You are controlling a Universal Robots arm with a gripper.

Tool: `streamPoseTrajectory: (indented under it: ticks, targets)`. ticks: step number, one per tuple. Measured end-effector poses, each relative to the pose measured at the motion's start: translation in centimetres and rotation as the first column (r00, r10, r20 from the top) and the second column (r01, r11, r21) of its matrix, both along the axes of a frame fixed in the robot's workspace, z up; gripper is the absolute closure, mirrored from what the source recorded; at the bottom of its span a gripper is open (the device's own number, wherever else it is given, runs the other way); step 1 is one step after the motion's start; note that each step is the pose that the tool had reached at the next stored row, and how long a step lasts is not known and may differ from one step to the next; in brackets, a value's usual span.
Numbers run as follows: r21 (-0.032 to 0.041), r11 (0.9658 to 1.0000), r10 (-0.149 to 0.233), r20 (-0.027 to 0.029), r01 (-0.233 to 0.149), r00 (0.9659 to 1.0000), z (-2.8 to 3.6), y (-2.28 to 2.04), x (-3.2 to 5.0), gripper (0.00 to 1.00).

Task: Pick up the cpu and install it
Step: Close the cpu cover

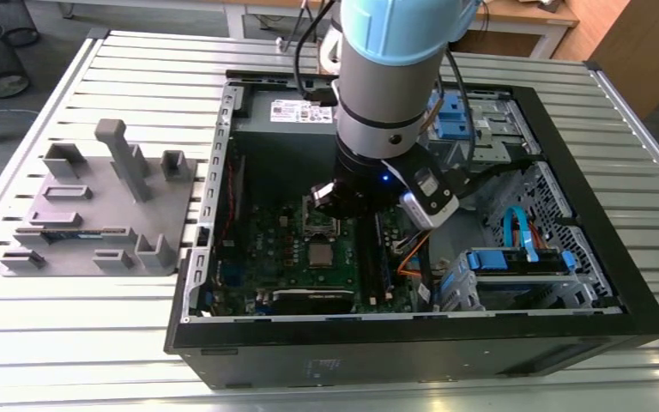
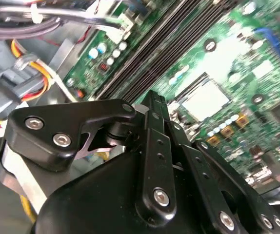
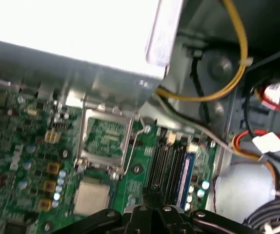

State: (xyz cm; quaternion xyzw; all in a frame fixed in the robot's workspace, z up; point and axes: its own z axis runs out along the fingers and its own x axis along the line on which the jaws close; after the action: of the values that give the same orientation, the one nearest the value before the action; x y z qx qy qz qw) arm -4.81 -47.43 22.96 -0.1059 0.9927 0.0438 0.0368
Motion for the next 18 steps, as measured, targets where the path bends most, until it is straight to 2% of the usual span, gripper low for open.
streamPoseTrajectory:
  ticks: [1,5,6,7,9,10,13,18]
  targets:
    - [0.0092,1.0000,0.000,0.0001,0.000,1.0000,0.00,0.00,0.00,0.89]
    - [0.0098,1.0000,0.000,0.0001,0.000,1.0000,0.00,0.00,0.00,0.89]
    - [0.0099,1.0000,0.000,-0.0017,0.000,1.0000,-0.01,0.00,0.01,0.89]
    - [0.0100,1.0000,0.000,-0.0145,0.000,0.9999,-0.05,0.00,0.05,0.89]
    - [0.0098,1.0000,0.000,-0.0483,0.000,0.9988,-0.09,0.00,0.13,0.89]
    - [0.0096,1.0000,0.000,-0.0544,0.001,0.9985,-0.09,0.00,0.13,0.89]
    - [0.0096,1.0000,0.000,-0.0576,0.001,0.9983,-0.09,0.00,0.13,0.89]
    - [0.0097,1.0000,0.000,-0.0578,0.001,0.9983,-0.23,0.20,0.23,0.89]
